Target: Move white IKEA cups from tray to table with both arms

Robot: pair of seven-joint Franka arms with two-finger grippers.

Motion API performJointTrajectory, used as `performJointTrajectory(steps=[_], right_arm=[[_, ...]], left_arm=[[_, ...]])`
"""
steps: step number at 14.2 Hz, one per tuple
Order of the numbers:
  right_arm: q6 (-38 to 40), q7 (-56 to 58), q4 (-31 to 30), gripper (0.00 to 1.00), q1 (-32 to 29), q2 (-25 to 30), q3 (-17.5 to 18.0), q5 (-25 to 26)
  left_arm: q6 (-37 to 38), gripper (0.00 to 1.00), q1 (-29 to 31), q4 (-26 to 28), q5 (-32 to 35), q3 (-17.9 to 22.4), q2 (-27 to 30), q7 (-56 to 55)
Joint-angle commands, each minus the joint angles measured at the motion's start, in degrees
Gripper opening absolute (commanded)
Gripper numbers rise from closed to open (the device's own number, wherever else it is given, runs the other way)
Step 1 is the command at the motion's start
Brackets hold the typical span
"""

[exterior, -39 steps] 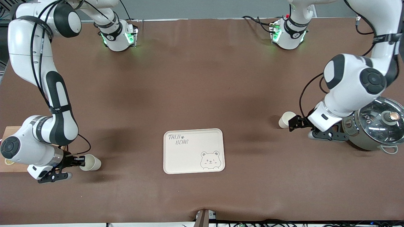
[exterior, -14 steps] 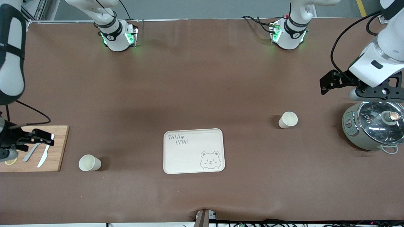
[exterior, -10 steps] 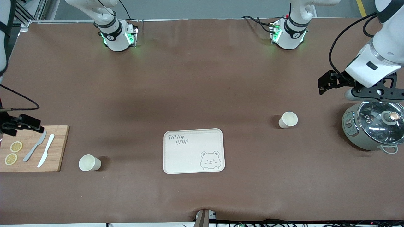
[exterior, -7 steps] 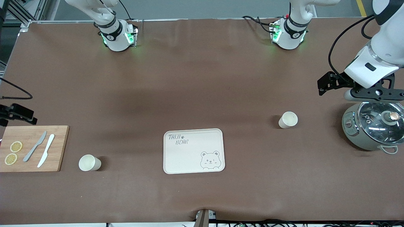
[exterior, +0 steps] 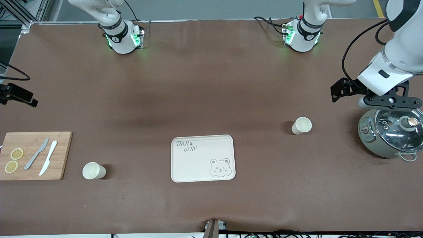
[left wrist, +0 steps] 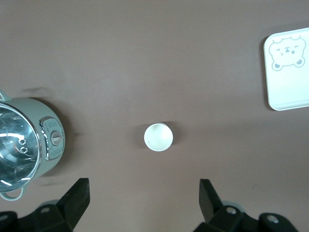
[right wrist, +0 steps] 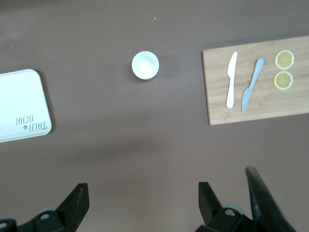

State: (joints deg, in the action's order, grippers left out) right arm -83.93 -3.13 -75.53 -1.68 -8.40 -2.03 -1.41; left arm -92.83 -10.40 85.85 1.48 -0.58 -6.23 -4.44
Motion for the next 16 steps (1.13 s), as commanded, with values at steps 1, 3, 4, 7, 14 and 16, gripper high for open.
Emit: performJointTrajectory(steps=[1, 3, 4, 7, 14, 16], right_arm=[[-4.65, -1.17, -10.93, 1.00, 0.09, 7.76, 0.10, 0.97], [-7.64, -1.17, -15.33, 1.00, 0.09, 10.32, 0.10, 0.97], [-8.52, -1.08, -16.66, 1.00, 0.09, 10.76, 0.10, 0.97], [-8.97, -0.65, -18.16, 1.00, -0.08, 11.64, 0.01, 0.97], [-9.67, -0.56, -19.48, 1.00, 0.18, 12.70, 0.01, 0.97], [-9.67, -0.56, -19.40, 1.00, 0.09, 12.61, 0.01, 0.97]], left_arm=[[-0.77, 1.00, 0.55, 0.45, -2.35, -0.04, -0.80, 0.93], [-0.77, 1.00, 1.26, 0.45, -2.89, -0.04, -0.89, 0.93], [-0.77, 1.00, 1.26, 0.45, -2.89, 0.05, -0.89, 1.02], [-0.77, 1.00, 1.34, 0.28, -2.62, 0.05, -0.63, 1.45], [-0.51, 1.00, 0.73, 0.28, -2.10, -0.48, -0.10, 1.46], [-0.33, 1.00, 0.64, 0.28, -2.01, -0.48, -0.10, 1.37]])
